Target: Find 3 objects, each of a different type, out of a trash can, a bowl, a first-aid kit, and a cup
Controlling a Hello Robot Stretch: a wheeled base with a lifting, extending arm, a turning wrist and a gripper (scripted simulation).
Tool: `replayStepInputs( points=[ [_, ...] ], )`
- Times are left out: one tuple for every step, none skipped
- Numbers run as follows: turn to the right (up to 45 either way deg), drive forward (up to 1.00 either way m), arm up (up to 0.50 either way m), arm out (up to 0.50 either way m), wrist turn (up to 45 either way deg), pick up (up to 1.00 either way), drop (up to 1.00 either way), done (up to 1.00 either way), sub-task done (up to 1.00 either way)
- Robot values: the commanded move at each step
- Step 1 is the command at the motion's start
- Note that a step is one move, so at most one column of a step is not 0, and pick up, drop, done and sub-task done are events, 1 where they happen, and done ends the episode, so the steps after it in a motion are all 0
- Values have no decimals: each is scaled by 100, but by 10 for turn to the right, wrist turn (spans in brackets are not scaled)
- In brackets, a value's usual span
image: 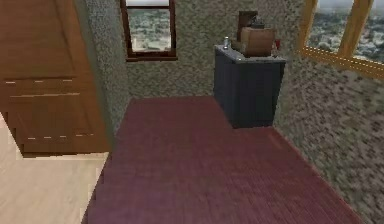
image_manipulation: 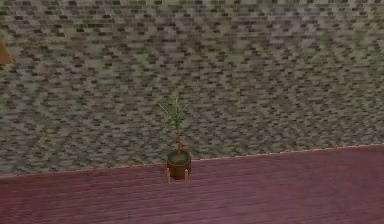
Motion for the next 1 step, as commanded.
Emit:
replayStepInputs(
  points=[
    [0, 100, 0, 0, 0, 0, 0, 0, 0]
  ],
)
